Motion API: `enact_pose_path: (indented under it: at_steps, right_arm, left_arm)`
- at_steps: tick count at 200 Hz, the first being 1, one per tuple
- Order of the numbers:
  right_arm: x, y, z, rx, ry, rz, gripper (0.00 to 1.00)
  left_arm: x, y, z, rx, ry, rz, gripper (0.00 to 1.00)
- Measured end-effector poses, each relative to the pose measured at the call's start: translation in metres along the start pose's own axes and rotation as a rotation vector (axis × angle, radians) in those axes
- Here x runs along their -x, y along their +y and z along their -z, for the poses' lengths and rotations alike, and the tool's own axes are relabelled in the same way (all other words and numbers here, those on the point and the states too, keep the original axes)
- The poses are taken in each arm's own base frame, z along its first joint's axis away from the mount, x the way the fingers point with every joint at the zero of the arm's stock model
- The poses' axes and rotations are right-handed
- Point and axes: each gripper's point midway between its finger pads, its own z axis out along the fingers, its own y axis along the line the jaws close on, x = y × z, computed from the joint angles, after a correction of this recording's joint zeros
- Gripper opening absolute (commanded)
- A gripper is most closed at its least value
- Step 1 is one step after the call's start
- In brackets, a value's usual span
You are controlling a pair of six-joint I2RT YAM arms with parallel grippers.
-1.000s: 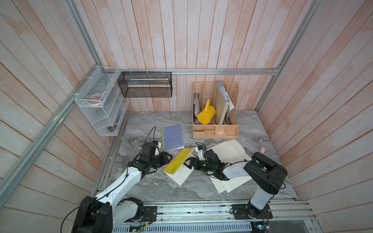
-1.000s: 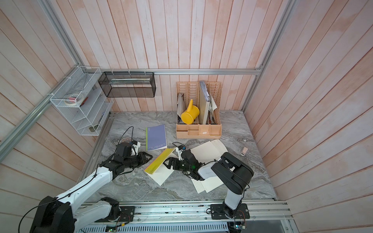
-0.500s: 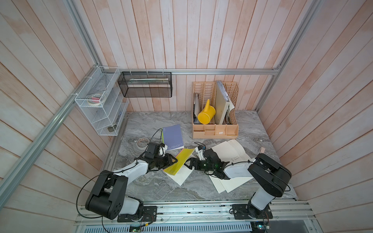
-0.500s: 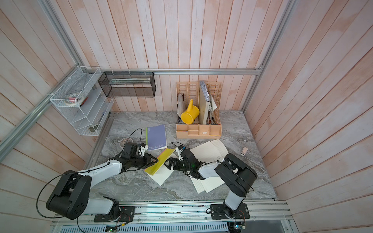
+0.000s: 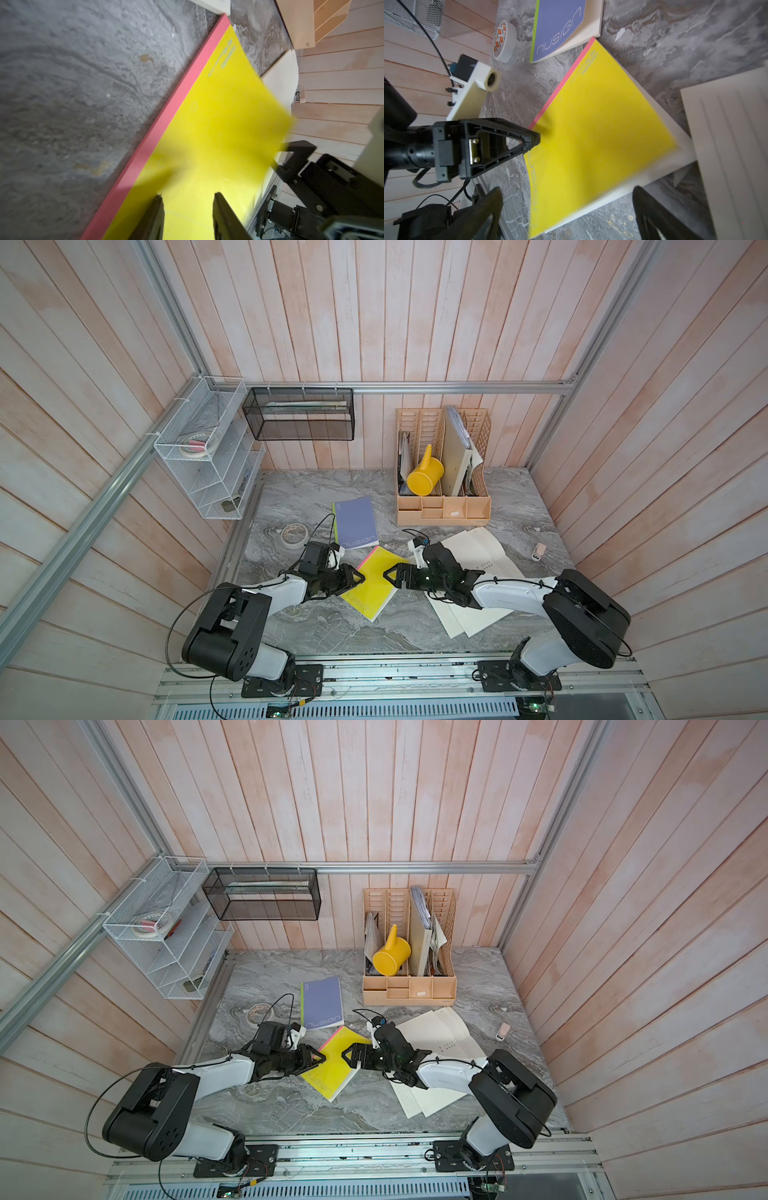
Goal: Close the notebook
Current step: Close the notebook at the center of the board.
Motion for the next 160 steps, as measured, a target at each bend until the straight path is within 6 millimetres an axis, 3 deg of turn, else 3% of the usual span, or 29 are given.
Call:
enact_pose_path:
  at_steps: [32,53,123,160]
  right_arm:
    - [0.027,0.031,0.023,0.058,-0.091,0.027,0.98]
    - [0.031,0.039,0.025,0.08,-0.103,0.033,0.98]
    - [-0.014,0.026,-0.027,0.084,0.039,-0.025,0.98]
    - [-0.027,0.015,-0.044,0.08,0.082,-0.072,0.97]
  left_arm:
    - [0.001,-0.001,-0.002,0.006,-0.011,-0.013,0.42]
    - [0.001,-0.001,-0.002,0.012,-0.017,-0.011,0.42]
    - [-0.009,0.008,0.01,0.062,-0.068,0.047,0.42]
    - [-0.011,0.012,0.014,0.089,-0.07,0.066,0.42]
